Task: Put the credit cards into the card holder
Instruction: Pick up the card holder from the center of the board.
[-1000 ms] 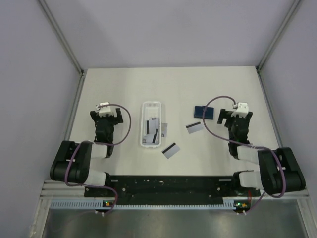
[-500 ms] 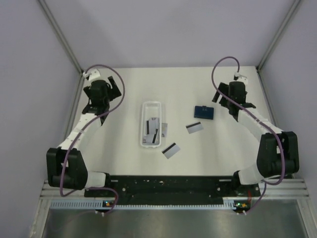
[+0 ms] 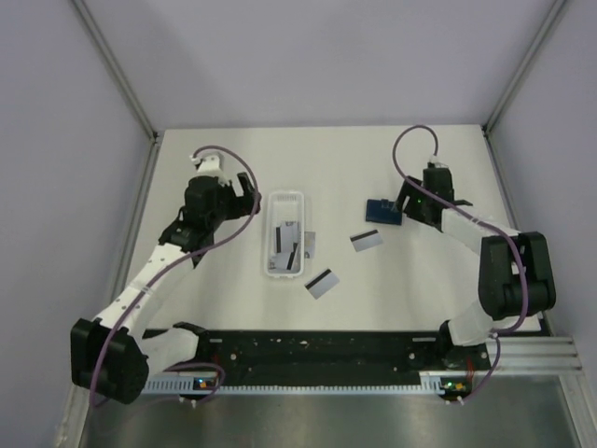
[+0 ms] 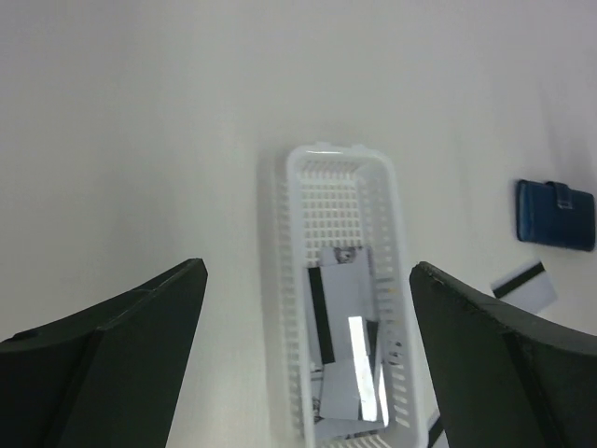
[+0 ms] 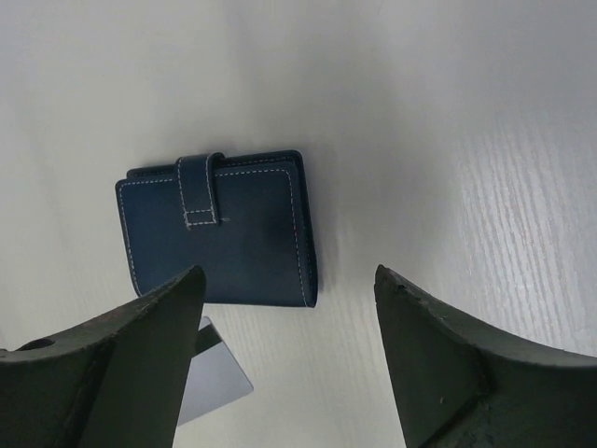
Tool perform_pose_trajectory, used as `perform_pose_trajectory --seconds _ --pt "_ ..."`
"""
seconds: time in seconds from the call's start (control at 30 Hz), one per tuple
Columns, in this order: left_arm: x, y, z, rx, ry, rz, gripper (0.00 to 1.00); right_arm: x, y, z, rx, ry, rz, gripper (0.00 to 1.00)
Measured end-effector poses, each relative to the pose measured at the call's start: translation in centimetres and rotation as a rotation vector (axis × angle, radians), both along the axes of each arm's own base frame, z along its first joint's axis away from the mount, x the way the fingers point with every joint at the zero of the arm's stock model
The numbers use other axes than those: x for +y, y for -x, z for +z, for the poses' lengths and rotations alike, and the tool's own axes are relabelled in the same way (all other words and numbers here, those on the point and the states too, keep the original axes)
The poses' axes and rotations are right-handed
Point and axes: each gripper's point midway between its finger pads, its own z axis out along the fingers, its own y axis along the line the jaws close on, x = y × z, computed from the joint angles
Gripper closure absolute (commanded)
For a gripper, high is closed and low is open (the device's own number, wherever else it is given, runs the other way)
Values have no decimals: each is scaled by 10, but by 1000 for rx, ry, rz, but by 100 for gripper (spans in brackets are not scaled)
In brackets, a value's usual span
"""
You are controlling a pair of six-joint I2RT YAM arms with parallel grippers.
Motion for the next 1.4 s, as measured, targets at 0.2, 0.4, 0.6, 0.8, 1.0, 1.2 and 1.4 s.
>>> perform_pose_trajectory --seconds 0.2,0.4,0.6,0.8,1.0,1.2,1.4 --pt "-62 27 1 -29 38 -194 5 9 1 -23 43 -56 35 44" --pt "-84 45 -14 -23 79 -260 6 5 -2 -35 57 -155 20 50" --pt "-98 49 -8 -39 115 -306 7 14 -5 -36 52 -221 39 53" --pt "-106 53 -5 -40 140 -334 8 24 -9 -40 65 -277 58 93" --pt "-111 56 -4 -43 144 -351 8 31 -12 -37 63 -320 65 100" --pt "-124 64 -7 -67 75 -400 7 36 -5 -25 46 -355 76 100" --pt "-152 73 6 -134 -23 -478 5 44 14 16 -35 -418 104 100"
